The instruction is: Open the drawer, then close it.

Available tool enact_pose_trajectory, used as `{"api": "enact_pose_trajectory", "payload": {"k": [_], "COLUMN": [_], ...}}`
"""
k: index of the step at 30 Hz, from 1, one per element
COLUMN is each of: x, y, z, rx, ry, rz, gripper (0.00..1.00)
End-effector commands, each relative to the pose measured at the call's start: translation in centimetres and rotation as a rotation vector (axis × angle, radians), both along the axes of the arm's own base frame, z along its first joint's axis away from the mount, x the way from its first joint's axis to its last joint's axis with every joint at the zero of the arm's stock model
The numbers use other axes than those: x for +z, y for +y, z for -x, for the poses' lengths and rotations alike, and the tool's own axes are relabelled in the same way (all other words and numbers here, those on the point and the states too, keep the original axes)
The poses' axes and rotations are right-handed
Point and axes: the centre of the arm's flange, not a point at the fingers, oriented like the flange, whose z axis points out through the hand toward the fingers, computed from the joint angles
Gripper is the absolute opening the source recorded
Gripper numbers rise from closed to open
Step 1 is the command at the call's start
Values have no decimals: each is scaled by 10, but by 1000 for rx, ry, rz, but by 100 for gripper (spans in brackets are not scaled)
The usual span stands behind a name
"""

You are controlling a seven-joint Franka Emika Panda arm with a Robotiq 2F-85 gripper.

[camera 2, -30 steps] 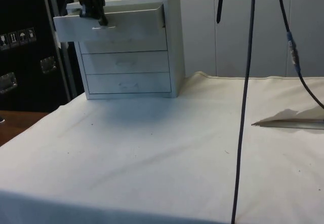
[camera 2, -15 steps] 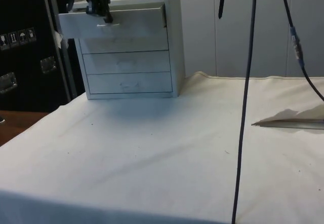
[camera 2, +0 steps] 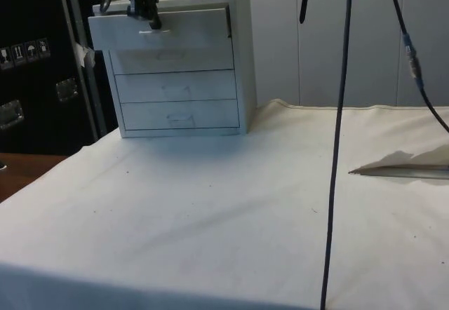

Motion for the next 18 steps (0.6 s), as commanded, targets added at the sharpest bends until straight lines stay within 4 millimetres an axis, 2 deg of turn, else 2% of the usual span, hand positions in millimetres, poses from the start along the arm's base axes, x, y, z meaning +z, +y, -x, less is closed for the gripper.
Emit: {"api": "enact_pose_trajectory", "payload": {"k": [1, 5, 6, 7, 13, 14, 15, 18], "x": [-1, -1, 1, 0, 1, 2, 0, 1], "y": [-9, -20, -14, -22, -40, -35, -44, -51], "z": [-1, -4, -3, -5, -9, -8, -10, -11], "rx": [-1, -2, -2, -1, -2, -2, -2, -2], "ry": [7, 12, 3, 11, 16, 10, 18, 19], "rz": [-4, -10, -5, -12, -18, -12, -18, -21], "gripper": [0, 0, 0, 0, 0, 0, 0, 0]}}
